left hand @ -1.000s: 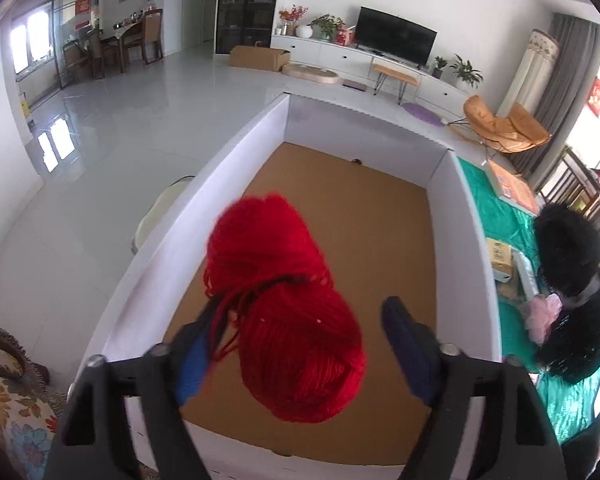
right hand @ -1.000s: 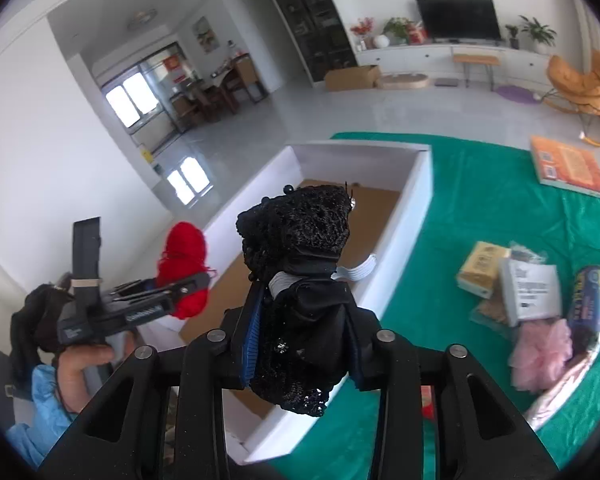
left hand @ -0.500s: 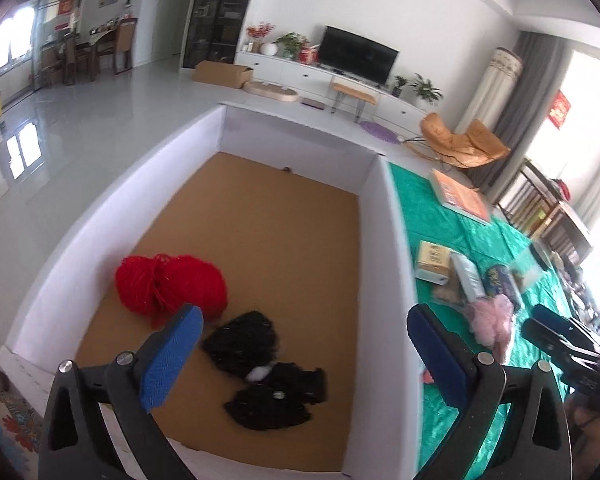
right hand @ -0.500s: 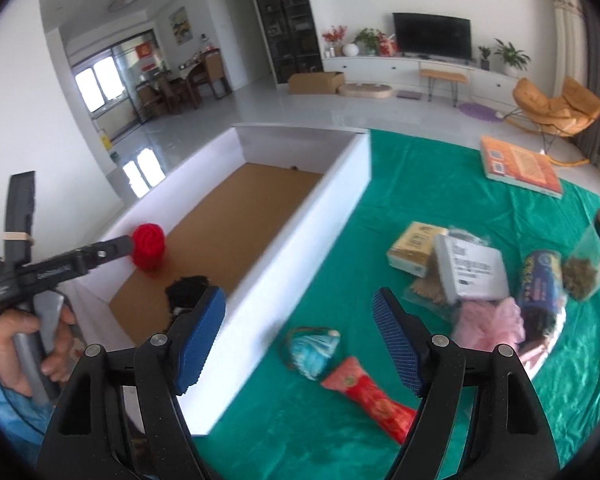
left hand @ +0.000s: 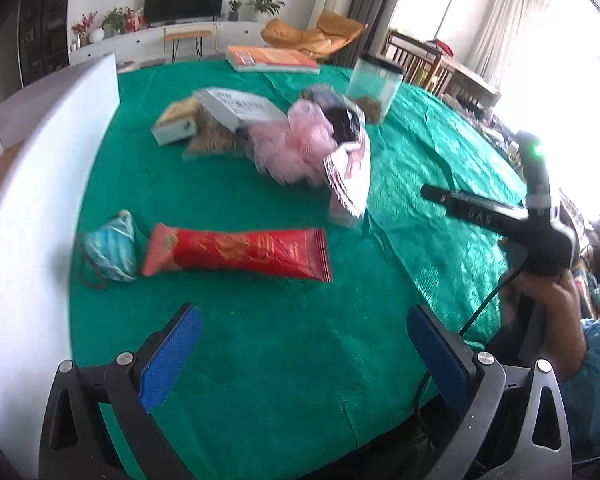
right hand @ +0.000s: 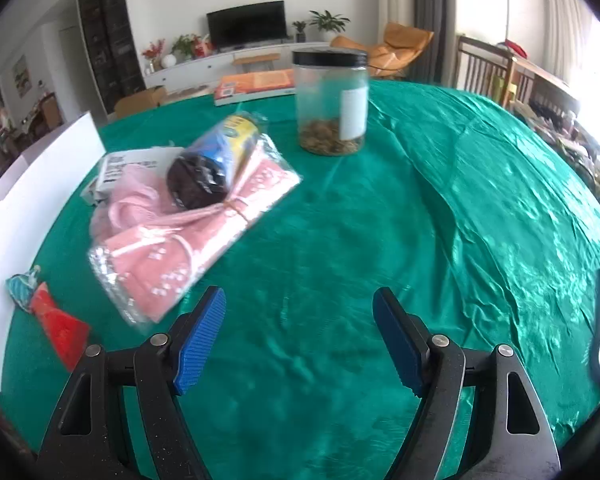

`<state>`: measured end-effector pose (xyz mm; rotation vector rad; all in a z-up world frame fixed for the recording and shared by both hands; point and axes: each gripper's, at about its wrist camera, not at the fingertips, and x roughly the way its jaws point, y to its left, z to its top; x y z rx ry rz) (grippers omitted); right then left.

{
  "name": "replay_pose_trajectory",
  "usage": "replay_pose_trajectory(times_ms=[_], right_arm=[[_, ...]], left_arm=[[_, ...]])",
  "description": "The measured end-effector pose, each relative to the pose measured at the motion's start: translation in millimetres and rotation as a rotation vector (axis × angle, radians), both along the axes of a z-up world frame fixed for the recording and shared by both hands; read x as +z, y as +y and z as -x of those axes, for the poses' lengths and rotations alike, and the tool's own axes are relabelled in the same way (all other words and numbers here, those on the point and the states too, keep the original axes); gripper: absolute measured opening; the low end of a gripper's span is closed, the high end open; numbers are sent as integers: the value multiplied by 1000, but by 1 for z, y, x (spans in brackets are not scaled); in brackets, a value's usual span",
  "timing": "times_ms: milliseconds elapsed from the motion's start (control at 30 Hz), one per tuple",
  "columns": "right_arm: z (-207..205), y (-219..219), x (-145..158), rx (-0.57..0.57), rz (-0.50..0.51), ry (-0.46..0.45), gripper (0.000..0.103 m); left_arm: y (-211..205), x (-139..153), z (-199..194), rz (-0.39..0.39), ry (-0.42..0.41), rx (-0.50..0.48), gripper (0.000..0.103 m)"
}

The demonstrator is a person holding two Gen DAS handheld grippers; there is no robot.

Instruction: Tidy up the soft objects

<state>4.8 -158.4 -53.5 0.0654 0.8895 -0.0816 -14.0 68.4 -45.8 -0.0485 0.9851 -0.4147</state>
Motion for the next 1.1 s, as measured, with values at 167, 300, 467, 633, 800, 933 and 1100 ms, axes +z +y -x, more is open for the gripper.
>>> replay_pose_trajectory(times_ms=[167,300,467,633,800,933,1100], right_arm=[[-8,-18,-13,-58,-8,41,79],[-8,-23,-18,-85,-30,54,79],[-7,-19,-20,-92,0,53,79],[-9,-10,-24,-82,59,68,81],[-9,-10,-23,-85,57,68,83],[-9,-9,-23,-85,58,69,85],[-10,-8,-23,-89,59,71,86]], left_arm=[[-12,-35,-13,-79,27,17,102],[-18,-37,-28,-96,13,44,103],[-32,-41,-52,-150,-11,45,103],[-43,-46,-72,-205,-49,37,103],[-41,-47,-76,-199,-61,45,103],[-41,-48,-75,-200,-66,52,103],[-42,-48,-75,-200,-68,55,103]])
